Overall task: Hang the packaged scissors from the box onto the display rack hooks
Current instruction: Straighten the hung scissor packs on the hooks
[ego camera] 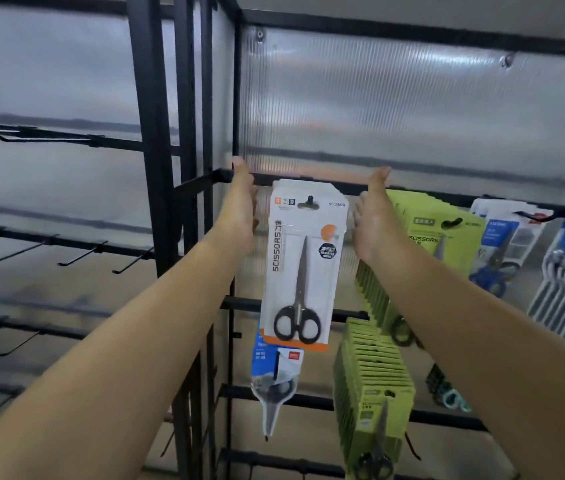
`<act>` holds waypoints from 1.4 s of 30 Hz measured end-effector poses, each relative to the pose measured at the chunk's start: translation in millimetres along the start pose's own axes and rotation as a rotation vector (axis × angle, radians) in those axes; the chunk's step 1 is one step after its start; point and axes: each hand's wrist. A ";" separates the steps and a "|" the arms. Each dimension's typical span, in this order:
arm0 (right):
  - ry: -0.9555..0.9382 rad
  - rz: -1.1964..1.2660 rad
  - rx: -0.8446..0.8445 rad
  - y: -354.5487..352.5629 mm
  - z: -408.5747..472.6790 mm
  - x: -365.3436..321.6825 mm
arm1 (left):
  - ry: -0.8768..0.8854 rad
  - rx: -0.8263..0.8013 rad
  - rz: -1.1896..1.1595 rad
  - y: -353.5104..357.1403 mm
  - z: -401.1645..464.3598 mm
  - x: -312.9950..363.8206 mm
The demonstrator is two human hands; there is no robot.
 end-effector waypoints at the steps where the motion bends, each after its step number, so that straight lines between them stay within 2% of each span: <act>1: 0.016 0.000 0.006 1.2 3.5 0.7 | -0.046 0.003 0.004 -0.1 3.3 -1.8; 5: 0.040 0.080 -0.166 12.6 3.2 1.6 | -0.159 -0.085 0.046 7.4 3.1 -2.0; 9: 0.013 0.074 -0.029 15.3 8.0 -5.2 | -0.067 -0.083 0.128 1.5 13.9 1.8; 14: 0.032 0.039 -0.209 17.0 8.2 -11.8 | -0.122 -0.150 0.150 4.6 13.3 8.8; 16: 0.017 0.035 -0.167 12.4 7.3 -12.3 | -0.096 -0.135 0.194 -3.4 11.9 5.9; 17: -0.002 0.024 -0.090 10.1 5.2 -11.2 | -0.073 -0.100 0.232 -7.5 11.4 3.3; 20: -0.168 -0.047 0.151 -0.3 -10.3 5.7 | 0.087 0.099 0.297 -20.2 -0.7 -13.0; 22: -0.379 -0.169 0.249 -8.2 -33.4 24.5 | 0.255 0.190 0.315 -30.1 -14.5 -30.7; 24: -0.744 -0.398 0.248 -15.0 -60.2 44.3 | 0.503 0.269 0.413 -38.1 -33.6 -44.9; 25: -0.914 -0.558 0.217 -17.6 -70.6 51.7 | 0.643 0.290 0.539 -40.0 -43.9 -48.2; 27: -1.095 -0.892 0.084 -19.7 -80.2 59.1 | 0.860 0.267 0.870 -40.5 -56.2 -49.9; 30: -1.025 -1.115 -0.077 -18.5 -88.6 56.9 | 0.906 0.217 1.243 -32.4 -71.4 -46.9; 34: -1.043 -1.143 -0.035 -26.3 -104.0 55.2 | 1.001 0.334 1.495 -22.7 -93.2 -47.8; 36: -1.051 -1.144 -0.031 -39.1 -109.3 53.5 | 1.002 0.409 1.557 -14.6 -102.0 -47.8; 38: -1.056 -1.134 -0.019 -55.4 -112.0 51.8 | 1.037 0.414 1.563 -3.8 -109.1 -47.7; 42: -0.989 -1.098 0.050 -91.0 -109.7 52.3 | 1.115 0.220 1.557 24.2 -116.9 -57.2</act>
Point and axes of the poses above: each hand's wrist, its own z-axis towards the middle knuckle, its own y-axis out of the palm, x = y × z, and after that the axes turned 9 degrees about -y, right-handed
